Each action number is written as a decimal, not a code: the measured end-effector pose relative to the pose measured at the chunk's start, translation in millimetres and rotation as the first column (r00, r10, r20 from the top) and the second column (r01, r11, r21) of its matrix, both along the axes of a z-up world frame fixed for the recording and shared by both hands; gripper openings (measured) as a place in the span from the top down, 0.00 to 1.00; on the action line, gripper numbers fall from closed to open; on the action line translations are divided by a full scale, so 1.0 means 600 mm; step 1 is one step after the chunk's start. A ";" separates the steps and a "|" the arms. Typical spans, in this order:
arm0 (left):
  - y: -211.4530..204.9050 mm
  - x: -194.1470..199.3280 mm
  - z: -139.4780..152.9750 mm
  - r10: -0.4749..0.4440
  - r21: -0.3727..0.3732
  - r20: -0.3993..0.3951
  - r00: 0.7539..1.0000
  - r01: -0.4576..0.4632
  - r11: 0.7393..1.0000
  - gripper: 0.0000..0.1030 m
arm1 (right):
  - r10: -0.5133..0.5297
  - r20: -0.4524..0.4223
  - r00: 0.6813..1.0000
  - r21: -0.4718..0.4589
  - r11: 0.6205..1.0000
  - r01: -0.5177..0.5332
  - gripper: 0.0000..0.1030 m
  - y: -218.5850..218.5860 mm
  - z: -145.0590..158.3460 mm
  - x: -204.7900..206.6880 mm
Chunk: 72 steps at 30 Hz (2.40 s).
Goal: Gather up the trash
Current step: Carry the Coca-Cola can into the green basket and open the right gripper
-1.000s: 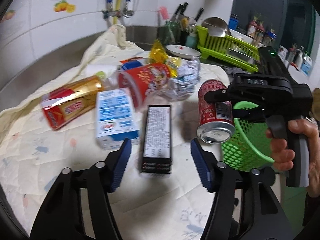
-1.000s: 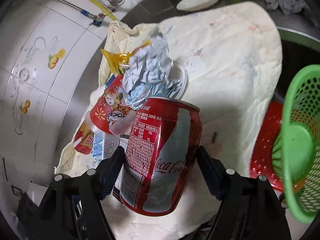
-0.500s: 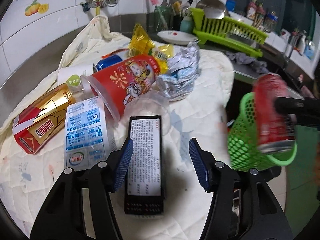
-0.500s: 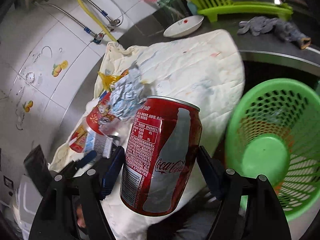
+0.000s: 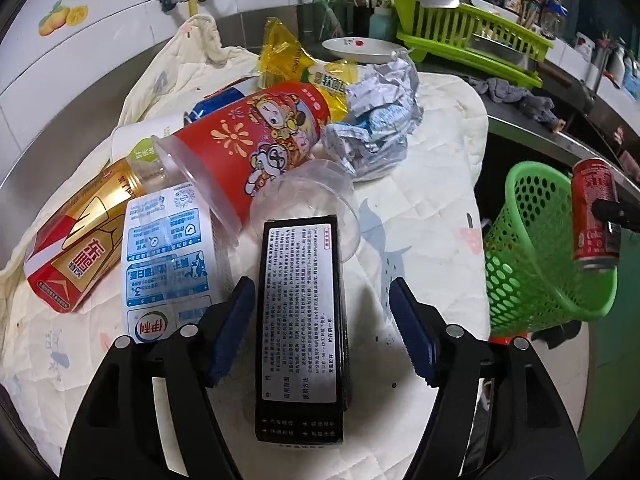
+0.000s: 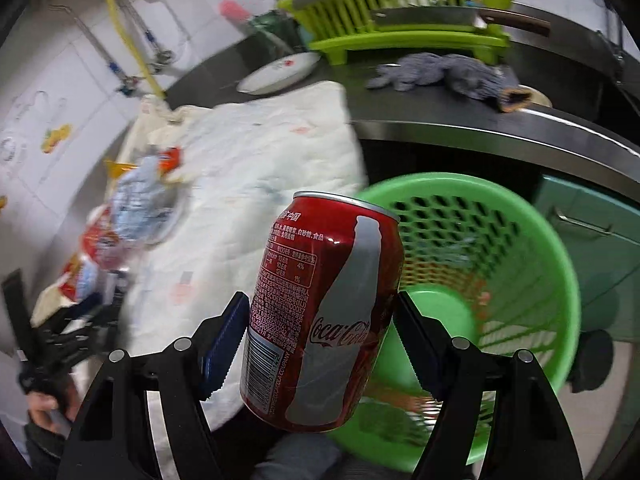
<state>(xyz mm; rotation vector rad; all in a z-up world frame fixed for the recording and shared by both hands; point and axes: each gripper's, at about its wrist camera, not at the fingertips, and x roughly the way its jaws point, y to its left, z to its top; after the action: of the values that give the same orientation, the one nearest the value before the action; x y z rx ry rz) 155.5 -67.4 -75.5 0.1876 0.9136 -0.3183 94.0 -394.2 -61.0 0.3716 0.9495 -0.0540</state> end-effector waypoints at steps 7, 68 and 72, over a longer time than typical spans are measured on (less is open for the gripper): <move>0.002 -0.009 0.004 -0.040 -0.099 -0.031 0.999 0.036 0.994 0.41 | -0.045 -0.062 0.997 -0.115 0.993 0.038 0.31 -0.042 -0.050 0.007; -0.173 -0.059 0.100 -0.247 -0.216 0.008 0.969 0.243 0.946 0.55 | -0.023 -0.338 0.941 -0.140 0.990 -0.026 0.30 -0.065 -0.207 0.067; -0.190 -0.060 0.103 -0.261 -0.222 0.007 0.965 0.256 0.941 0.55 | -0.011 -0.373 0.928 -0.110 0.993 -0.032 0.30 -0.067 -0.227 0.085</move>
<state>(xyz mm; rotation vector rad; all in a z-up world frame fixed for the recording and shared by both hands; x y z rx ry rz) 119.6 -181.3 -14.0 0.0979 0.8690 -0.6652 144.8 -434.3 -196.9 0.2527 1.3200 -0.1739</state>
